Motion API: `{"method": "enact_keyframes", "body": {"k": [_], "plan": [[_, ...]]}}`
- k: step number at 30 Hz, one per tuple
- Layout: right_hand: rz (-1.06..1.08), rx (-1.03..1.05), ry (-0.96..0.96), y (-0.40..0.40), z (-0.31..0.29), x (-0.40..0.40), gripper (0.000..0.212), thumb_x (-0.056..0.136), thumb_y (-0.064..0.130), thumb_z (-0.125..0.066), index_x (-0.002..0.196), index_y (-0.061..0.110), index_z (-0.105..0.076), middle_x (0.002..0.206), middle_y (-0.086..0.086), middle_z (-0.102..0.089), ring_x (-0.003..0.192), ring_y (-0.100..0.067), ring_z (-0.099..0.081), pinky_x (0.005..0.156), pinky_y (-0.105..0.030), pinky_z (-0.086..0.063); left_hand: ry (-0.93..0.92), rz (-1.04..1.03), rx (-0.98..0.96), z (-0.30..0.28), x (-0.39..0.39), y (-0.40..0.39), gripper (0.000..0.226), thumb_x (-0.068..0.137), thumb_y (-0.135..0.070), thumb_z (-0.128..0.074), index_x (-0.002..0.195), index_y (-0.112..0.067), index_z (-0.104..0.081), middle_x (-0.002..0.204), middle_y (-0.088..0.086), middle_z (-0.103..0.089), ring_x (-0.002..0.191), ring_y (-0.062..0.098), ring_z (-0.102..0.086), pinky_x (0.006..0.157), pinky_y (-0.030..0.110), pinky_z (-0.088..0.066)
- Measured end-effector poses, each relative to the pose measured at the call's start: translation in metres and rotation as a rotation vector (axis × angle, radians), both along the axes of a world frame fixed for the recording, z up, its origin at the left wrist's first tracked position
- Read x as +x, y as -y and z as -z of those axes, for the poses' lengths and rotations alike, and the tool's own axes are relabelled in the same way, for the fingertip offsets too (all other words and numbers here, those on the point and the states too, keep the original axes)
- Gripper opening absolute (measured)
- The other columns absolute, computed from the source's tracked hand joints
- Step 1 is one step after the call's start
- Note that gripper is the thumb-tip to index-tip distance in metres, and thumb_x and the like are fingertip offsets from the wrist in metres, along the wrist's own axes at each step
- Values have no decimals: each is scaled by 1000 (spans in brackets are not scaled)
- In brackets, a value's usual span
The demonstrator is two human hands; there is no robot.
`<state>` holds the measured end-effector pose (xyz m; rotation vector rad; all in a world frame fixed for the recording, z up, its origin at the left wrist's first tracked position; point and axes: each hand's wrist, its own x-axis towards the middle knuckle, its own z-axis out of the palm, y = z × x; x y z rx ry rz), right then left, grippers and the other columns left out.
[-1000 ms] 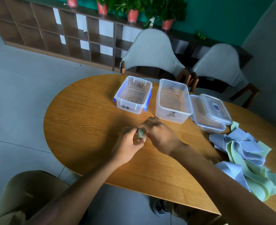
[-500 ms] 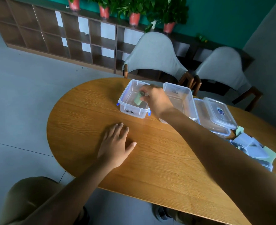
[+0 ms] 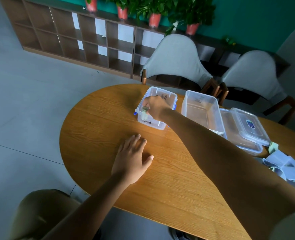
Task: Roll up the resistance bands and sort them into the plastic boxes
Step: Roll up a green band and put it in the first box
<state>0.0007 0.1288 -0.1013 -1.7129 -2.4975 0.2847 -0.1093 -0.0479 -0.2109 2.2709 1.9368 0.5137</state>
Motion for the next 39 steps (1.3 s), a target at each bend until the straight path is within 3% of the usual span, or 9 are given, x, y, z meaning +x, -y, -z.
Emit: {"method": "enact_keyframes", "body": {"k": [4,16,27,34,39], "plan": [[-8,-9,-77,-5,5,-4,25,91,7,-68,109,23,-63,111,-4,-65,96,-23,-63,71,-25,-46,-9,3,-11,1,-1,-2,70,95,-67,-32,152,-27,-33,165,1,-23,152,21,-19,122,43,-20],[-79,-40,-142,-8,10,1,18,92,12,-68,105,24,-65,111,1,-67,99,-19,-63,89,-34,-56,-6,4,-20,-1,-2,-2,70,96,-67,-30,155,-28,-29,167,0,-18,154,20,-15,122,40,-13],[-22,-91,-251,-8,19,5,23,94,11,-67,107,30,-63,114,2,-68,104,-20,-64,94,-30,-54,-11,4,-36,-3,-2,-1,70,97,-68,-27,155,-31,-24,168,-3,-12,154,18,-9,122,40,-13],[-40,-91,-268,-8,19,9,29,92,10,-69,114,28,-62,119,2,-69,106,-17,-65,90,-22,-49,-15,1,-30,-2,-2,-1,70,96,-68,-27,155,-30,-26,167,-2,-15,154,18,-12,122,40,-15],[-59,-112,-338,-9,14,12,22,96,14,-65,115,23,-64,119,0,-71,109,-18,-66,98,-32,-53,-16,8,-31,-1,-2,-2,70,96,-68,-26,155,-30,-26,167,-2,-14,154,18,-11,123,40,-14]]}}
